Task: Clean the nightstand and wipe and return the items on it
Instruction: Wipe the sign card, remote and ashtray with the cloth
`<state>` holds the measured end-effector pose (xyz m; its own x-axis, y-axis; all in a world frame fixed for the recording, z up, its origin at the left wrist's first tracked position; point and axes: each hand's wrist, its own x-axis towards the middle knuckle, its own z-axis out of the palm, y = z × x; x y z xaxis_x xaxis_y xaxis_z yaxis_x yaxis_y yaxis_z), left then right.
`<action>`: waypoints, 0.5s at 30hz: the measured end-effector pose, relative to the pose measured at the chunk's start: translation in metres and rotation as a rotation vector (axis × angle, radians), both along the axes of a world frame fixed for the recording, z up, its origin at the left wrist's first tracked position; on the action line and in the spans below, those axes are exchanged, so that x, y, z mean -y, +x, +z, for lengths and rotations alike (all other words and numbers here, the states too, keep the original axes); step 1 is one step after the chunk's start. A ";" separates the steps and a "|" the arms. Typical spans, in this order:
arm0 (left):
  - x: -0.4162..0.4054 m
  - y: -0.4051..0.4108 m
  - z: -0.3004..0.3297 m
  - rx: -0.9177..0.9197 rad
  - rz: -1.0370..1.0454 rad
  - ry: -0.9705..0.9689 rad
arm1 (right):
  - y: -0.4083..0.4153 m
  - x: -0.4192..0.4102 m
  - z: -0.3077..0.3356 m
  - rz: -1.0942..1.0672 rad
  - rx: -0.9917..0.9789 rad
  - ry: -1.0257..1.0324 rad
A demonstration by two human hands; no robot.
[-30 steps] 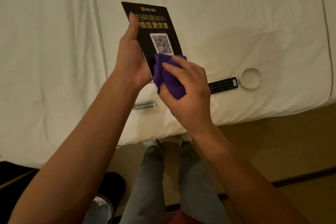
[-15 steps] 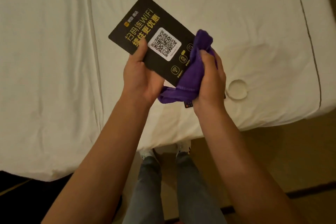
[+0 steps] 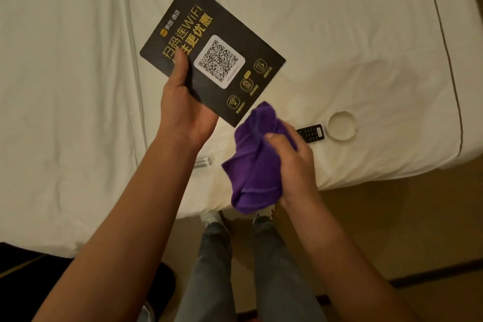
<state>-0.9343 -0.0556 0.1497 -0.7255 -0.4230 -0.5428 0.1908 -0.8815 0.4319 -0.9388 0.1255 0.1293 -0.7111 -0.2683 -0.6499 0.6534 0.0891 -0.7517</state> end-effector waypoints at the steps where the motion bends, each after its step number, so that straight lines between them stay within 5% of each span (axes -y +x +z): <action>1: 0.000 0.003 -0.001 0.024 -0.022 -0.010 | -0.008 -0.003 0.000 -0.081 0.036 -0.022; 6: -0.013 0.002 -0.003 0.291 -0.093 -0.130 | -0.043 0.003 0.013 -0.183 0.039 -0.258; 9: -0.017 -0.004 -0.008 0.555 -0.003 -0.341 | -0.039 0.012 0.021 -0.099 -0.134 -0.221; 11: -0.020 -0.007 -0.010 0.564 -0.037 -0.462 | -0.030 0.015 0.026 -0.041 -0.286 -0.129; 15: -0.026 -0.004 0.000 0.413 -0.145 -0.381 | -0.015 0.015 0.037 0.100 -0.588 0.063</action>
